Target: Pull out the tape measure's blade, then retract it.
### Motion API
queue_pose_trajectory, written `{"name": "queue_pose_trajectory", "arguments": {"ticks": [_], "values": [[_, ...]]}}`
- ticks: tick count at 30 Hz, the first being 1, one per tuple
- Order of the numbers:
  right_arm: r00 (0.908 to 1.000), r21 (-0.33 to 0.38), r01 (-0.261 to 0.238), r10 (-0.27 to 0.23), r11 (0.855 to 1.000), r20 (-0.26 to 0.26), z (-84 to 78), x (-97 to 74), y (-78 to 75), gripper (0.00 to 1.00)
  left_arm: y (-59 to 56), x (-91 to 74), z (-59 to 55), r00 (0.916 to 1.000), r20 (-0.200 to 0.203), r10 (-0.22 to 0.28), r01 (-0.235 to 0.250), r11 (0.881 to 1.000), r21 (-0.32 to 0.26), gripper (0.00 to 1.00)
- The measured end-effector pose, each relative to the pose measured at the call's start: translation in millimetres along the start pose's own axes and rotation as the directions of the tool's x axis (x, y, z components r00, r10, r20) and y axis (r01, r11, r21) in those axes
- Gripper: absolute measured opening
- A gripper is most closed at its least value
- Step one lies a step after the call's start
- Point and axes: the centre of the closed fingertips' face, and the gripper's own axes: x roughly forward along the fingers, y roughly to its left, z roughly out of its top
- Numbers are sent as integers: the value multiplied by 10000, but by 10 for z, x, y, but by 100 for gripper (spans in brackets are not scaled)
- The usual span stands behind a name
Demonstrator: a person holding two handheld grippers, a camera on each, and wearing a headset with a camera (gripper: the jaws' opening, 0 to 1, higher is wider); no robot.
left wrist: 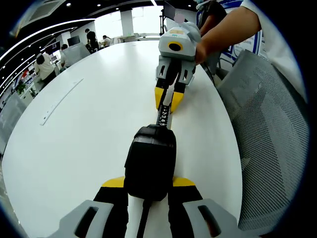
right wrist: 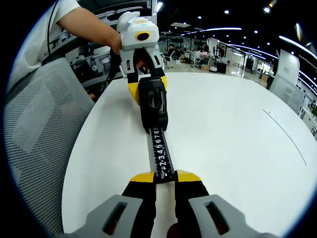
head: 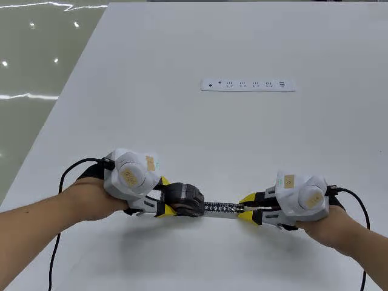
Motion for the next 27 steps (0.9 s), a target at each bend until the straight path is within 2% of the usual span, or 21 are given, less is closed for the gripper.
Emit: {"name": "queue_pose_trajectory", "arguments": {"ticks": [16,17,27], "values": [[10000,29,69,-69,10000,-65,-47,-62,-16,8,-2,2,3,10000,0,19,-19,10000,-7,27],[9999,3,90,-90,10000,-142,-88,-113,-40,8,5,5,1,10000,23,41,-41,10000,-51,27],[9995,-68,145,-147,9999,-293,-148,-183,-76,8,6,5,-1,10000,54,16,-16,9999,-124,27]]}}
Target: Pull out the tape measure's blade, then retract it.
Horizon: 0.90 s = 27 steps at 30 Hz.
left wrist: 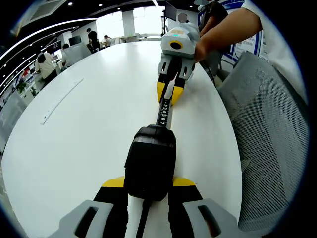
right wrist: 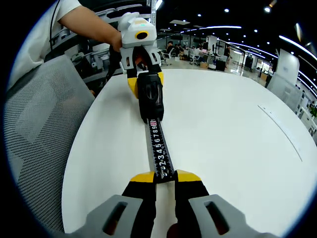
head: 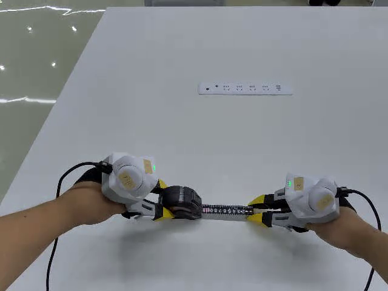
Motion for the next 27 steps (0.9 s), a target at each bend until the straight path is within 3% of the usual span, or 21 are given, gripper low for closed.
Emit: {"name": "queue_pose_trajectory", "arguments": {"ticks": [20,27], "values": [[9998,-69,60,-61,10000,-169,-84,-110,-42,8,4,-1,2,10000,31,17,-17,10000,-9,27],[9993,-32,106,-107,9999,-362,-183,-218,-63,8,0,6,5,10000,58,20,-20,10000,11,27]]}}
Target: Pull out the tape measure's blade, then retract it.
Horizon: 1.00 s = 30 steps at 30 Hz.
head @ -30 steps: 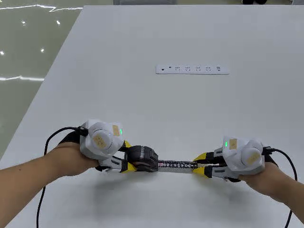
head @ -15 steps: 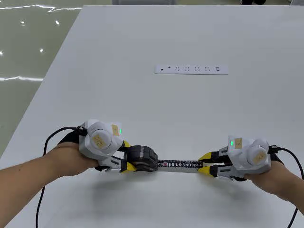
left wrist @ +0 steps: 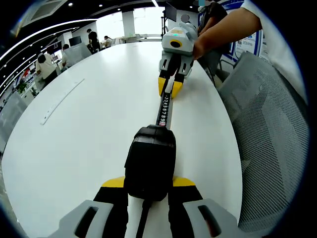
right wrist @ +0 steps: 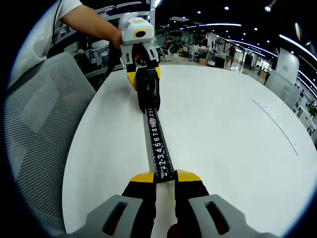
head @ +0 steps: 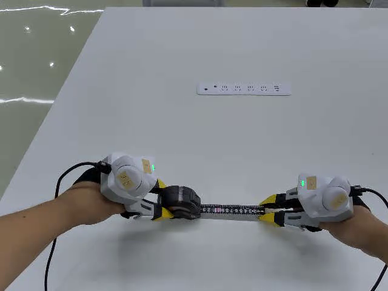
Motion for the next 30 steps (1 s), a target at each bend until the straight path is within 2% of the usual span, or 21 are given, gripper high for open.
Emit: {"name": "queue_pose_trajectory", "arguments": {"ticks": [30], "values": [[9990,11,181,-181,9998,-401,-217,-250,-81,8,-4,5,9,10000,46,27,-26,10000,-56,27]]}}
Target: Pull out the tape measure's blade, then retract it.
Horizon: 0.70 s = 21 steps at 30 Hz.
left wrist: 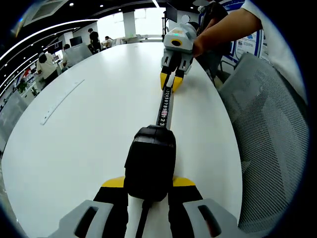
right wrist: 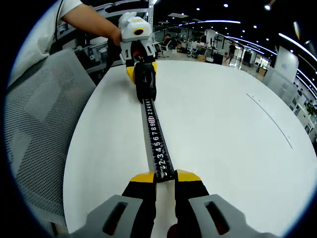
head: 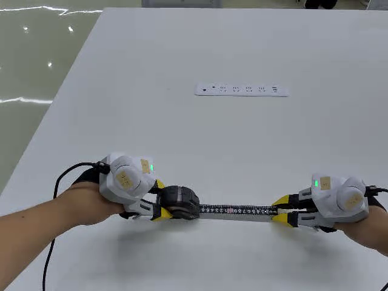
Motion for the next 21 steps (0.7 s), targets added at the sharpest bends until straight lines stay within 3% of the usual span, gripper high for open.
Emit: {"name": "queue_pose_trajectory", "arguments": {"ticks": [21], "values": [[9980,78,248,-243,9997,-575,-338,-289,-88,8,3,7,12,10000,-13,-16,16,10000,-19,27]]}}
